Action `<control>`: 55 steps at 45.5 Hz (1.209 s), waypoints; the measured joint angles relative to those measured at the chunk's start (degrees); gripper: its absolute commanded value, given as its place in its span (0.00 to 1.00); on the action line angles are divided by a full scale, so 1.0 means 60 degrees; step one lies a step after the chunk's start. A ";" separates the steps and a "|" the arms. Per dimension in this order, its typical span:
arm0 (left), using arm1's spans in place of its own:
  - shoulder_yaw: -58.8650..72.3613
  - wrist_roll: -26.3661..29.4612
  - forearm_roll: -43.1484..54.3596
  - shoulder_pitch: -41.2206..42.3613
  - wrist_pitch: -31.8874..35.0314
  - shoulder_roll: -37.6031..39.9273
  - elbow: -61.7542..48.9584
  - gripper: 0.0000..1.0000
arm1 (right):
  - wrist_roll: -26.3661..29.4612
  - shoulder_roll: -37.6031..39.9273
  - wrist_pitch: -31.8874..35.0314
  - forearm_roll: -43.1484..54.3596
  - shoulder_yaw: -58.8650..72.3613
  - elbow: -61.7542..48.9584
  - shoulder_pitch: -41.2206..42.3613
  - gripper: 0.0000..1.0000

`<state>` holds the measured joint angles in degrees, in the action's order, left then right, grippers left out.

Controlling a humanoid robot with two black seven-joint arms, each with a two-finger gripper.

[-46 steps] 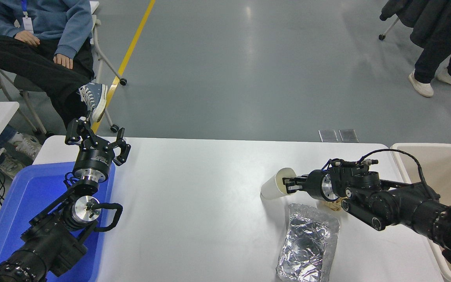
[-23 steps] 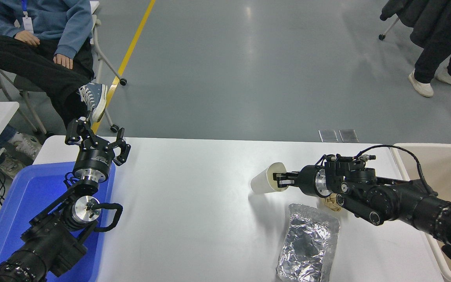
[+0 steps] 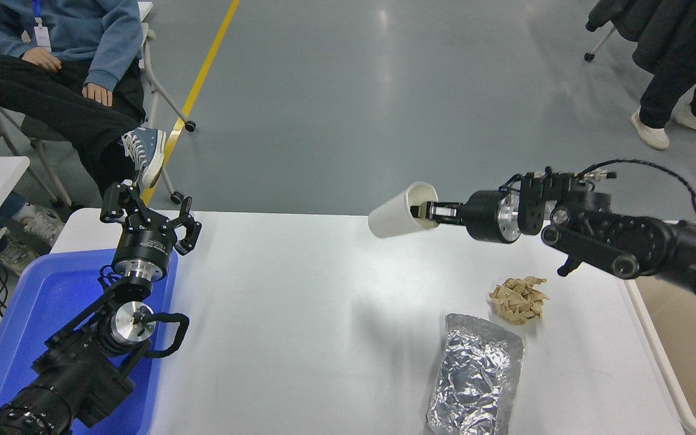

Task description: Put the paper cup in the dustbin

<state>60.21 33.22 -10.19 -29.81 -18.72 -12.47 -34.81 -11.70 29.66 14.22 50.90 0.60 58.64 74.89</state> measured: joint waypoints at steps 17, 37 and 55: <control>0.0000 0.0000 0.0000 0.0000 0.0000 0.0000 0.0000 1.00 | 0.0491 0.2485 0.0903 -0.1971 0.0127 0.0757 0.1977 0.00; 0.0000 0.0000 0.0000 0.0004 -0.0001 0.0000 0.0000 1.00 | 0.0619 0.4903 0.1122 -0.3444 0.0211 -0.1738 0.1709 0.00; 0.0000 -0.0001 0.0000 0.0002 -0.0001 -0.0002 0.0002 1.00 | 0.0566 0.5607 0.0658 -0.5715 0.0128 -0.5027 -0.1300 0.00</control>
<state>60.21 33.22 -10.19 -29.80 -18.72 -12.49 -34.80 -8.31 63.30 18.16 16.61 1.37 28.48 67.09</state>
